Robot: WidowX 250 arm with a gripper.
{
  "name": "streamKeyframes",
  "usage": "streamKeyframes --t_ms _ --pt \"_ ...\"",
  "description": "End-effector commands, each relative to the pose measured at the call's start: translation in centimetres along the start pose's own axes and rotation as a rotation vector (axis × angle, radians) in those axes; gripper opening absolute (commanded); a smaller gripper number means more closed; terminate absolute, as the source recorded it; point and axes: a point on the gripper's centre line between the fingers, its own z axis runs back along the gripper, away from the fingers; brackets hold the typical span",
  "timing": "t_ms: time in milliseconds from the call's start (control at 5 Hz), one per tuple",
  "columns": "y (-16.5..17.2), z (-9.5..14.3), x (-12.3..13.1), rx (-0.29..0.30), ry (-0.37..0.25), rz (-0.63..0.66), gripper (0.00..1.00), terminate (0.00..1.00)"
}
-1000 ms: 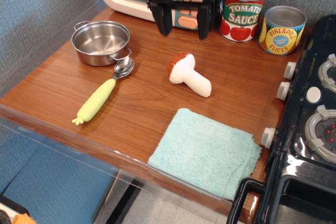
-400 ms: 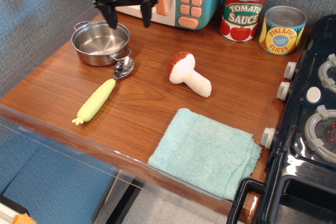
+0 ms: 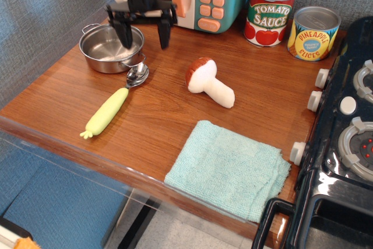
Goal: Place the silver pot on the blue rag.
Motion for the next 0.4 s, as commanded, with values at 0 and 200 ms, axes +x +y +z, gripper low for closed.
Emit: streamKeyframes --t_ms 0,200 --pt "0.16 0.76 0.25 0.009 -0.031 0.015 0.0 0.0" --pt "0.19 1.52 0.39 0.013 -0.051 0.015 0.0 0.0"
